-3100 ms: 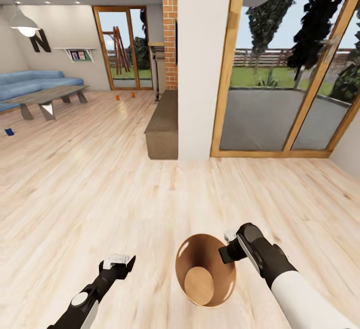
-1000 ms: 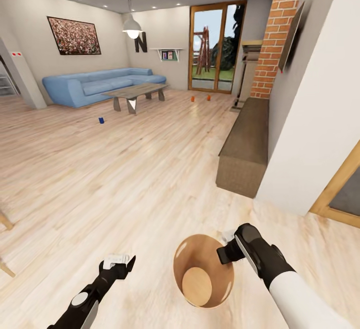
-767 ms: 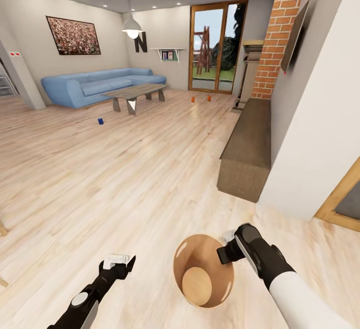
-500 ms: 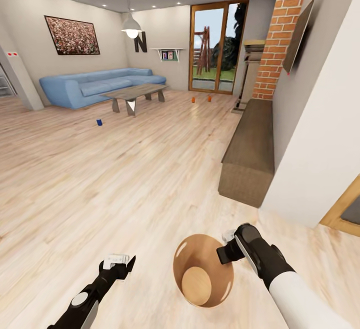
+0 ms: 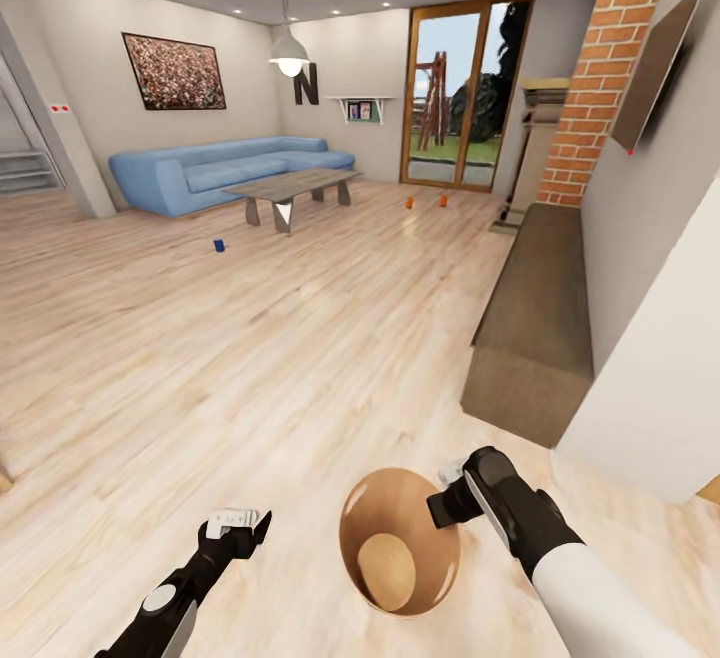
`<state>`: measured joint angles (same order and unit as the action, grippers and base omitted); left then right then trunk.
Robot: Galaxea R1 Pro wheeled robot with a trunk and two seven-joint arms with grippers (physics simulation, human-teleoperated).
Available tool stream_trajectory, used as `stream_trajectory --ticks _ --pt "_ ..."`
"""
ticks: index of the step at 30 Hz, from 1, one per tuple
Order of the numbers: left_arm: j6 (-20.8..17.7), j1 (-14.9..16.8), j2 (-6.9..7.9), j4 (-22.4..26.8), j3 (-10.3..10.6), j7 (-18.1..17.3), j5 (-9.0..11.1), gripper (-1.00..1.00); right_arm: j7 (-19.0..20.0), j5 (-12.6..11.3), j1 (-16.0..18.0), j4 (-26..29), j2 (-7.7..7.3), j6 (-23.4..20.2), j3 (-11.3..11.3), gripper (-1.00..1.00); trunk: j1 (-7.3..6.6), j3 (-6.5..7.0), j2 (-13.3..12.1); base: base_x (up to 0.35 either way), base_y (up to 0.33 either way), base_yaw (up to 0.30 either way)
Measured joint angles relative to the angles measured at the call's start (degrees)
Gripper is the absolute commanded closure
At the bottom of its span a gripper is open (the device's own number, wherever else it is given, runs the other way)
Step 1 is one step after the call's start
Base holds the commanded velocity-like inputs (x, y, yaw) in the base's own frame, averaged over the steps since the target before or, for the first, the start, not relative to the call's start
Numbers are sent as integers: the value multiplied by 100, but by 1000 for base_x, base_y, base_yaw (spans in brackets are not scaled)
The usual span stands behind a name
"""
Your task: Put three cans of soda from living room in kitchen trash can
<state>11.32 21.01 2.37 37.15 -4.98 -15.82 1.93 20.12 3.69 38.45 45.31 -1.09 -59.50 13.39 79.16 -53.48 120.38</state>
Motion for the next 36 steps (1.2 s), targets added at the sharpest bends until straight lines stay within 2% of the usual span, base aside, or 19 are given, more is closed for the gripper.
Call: stream_trajectory --ticks 11,17,36 --pt "-1 0 0 -1 1 0 0 -100 -3 30 -1 2 1 4 0 100 0 0 0 287 4 245" --pt "-7 0 0 -5 -2 0 -5 -100 -2 18 -1 2 3 2 0 100 0 0 0 279 127 238" --pt "-14 0 0 -5 -3 0 0 -100 -3 20 -4 3 10 3 0 100 0 0 0 255 195 24"
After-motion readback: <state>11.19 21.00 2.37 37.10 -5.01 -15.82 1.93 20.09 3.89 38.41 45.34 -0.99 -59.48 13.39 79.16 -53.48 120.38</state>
